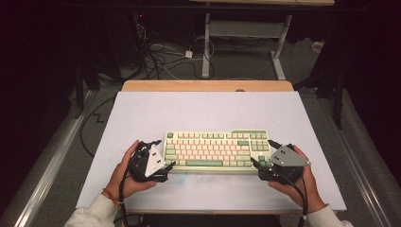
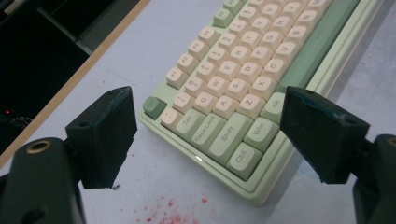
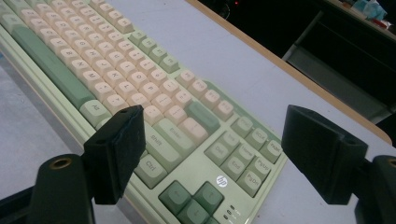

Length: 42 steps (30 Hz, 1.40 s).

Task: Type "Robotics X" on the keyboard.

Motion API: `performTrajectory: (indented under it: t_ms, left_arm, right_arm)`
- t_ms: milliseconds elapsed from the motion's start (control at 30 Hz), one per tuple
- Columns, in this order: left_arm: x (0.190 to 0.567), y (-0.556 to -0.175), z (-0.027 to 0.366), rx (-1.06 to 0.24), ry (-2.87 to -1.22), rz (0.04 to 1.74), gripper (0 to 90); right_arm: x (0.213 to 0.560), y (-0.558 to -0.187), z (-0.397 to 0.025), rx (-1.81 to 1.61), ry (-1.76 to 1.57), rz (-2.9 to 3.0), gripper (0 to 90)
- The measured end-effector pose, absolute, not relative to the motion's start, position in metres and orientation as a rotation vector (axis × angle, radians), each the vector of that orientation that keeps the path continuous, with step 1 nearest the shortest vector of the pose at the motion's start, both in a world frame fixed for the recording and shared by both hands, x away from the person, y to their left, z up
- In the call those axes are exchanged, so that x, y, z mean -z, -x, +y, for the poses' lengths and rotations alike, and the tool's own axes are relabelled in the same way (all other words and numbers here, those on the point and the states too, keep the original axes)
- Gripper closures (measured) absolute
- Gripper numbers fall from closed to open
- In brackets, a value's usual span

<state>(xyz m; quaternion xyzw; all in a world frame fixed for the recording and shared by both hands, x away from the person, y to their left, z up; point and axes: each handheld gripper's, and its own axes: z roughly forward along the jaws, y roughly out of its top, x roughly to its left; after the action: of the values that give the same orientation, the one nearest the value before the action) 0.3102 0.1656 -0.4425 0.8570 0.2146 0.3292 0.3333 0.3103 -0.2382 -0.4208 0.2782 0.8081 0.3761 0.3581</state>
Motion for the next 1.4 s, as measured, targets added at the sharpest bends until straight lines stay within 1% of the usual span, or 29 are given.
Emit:
performTrajectory:
  t_ms: [600,867,1167,1400]
  left_arm:
    - [0.461,-0.304,0.193,-0.822,-2.259,0.641,16.9]
    - [0.467,-0.301,0.205,-0.827,-2.278,0.667,16.8]
    - [0.473,-0.301,0.221,-0.767,-2.272,0.733,16.8]
    - [0.48,-0.3,0.226,-0.727,-2.28,0.766,16.8]
  right_arm:
    - [0.436,-0.307,-0.259,-0.944,-0.787,2.073,19.5]
    - [0.441,-0.306,-0.267,-0.923,-0.821,2.054,18.9]
    - [0.452,-0.304,-0.284,-0.929,-0.895,2.04,18.0]
    - [0.463,-0.302,-0.299,-0.928,-0.968,2.037,17.4]
